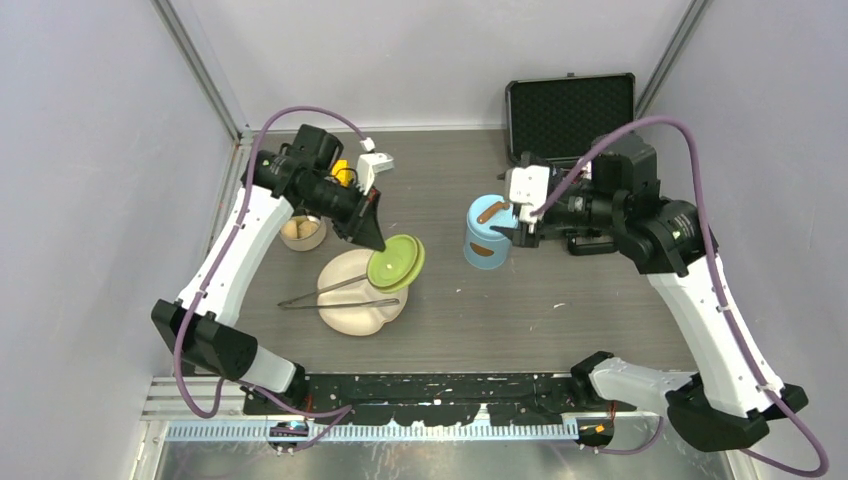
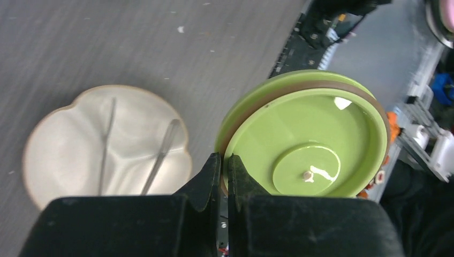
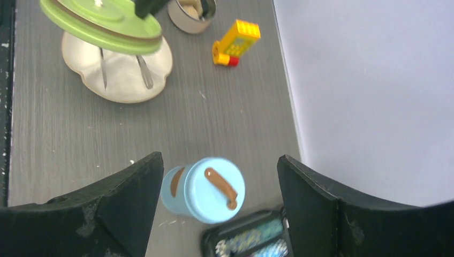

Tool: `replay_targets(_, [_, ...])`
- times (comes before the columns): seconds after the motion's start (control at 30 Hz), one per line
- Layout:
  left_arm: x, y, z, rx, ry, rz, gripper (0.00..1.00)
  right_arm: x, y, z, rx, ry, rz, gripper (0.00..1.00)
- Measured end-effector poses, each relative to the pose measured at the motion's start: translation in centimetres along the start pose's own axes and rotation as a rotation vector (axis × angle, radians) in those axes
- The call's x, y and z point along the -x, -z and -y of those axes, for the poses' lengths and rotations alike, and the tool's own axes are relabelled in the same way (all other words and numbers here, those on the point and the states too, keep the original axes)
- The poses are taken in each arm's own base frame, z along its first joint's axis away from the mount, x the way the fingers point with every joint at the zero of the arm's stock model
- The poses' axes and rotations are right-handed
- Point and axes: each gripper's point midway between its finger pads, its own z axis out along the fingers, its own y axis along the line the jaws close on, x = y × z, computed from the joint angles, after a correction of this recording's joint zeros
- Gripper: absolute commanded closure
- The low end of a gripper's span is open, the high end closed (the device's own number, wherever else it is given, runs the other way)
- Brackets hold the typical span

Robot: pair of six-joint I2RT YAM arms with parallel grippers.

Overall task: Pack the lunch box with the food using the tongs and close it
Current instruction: Pick up the box lid from the center of the board.

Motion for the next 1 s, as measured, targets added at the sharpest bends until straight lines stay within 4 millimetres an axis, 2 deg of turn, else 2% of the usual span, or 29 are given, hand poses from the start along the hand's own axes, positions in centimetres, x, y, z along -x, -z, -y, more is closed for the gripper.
replay_targets(0.13, [0.0,-0.8,2.5,-0.099,0.006,-0.014,1.0,2.6,-1.1,-2.1,0.082,0.173,0.073,0.18])
replay_targets(0.23, [-0.2,-1.5,3.4,-0.155,0.017,-0.041,1.0,3.6,-2.8,-4.3,0.148,0.301,0.103,0.18])
replay_targets(0.4, [-0.8,-3.1,4.8,-0.237,0.033,-0.104,1.0,3.4,-6.1,-10.4,0.301,0.51,0.126,0.18])
replay_targets(0.5, [-1.1,-3.7,5.5,-0.268,0.034,-0.132,1.0,2.6,-7.3,-12.6,0.343,0.596,0.115,0.19])
replay_targets(0.6, [-1.3,-4.1,6.1,-0.291,0.03,-0.147,1.0,2.3,-8.0,-12.9,0.339,0.661,0.105,0.3])
replay_targets(0.83, [-1.6,-4.3,7.1,-0.319,0.021,-0.165,1.0,2.7,-8.9,-13.4,0.315,0.738,0.121,0.7])
replay_targets(0.87, [-1.6,-4.3,7.1,-0.32,0.022,-0.166,0.96,2.7,-9.0,-13.4,0.314,0.738,0.12,0.75])
replay_targets(0.9, [-1.6,-4.3,7.1,-0.32,0.022,-0.166,0.88,2.7,-9.0,-13.4,0.313,0.735,0.117,0.8])
replay_targets(0.97, [-1.6,-4.3,7.1,-0.319,0.02,-0.164,0.64,2.7,-9.0,-13.3,0.308,0.73,0.116,0.88])
replay_targets(1.0, [-1.5,-4.4,7.0,-0.317,0.02,-0.163,0.56,2.9,-9.1,-13.2,0.299,0.721,0.117,0.91])
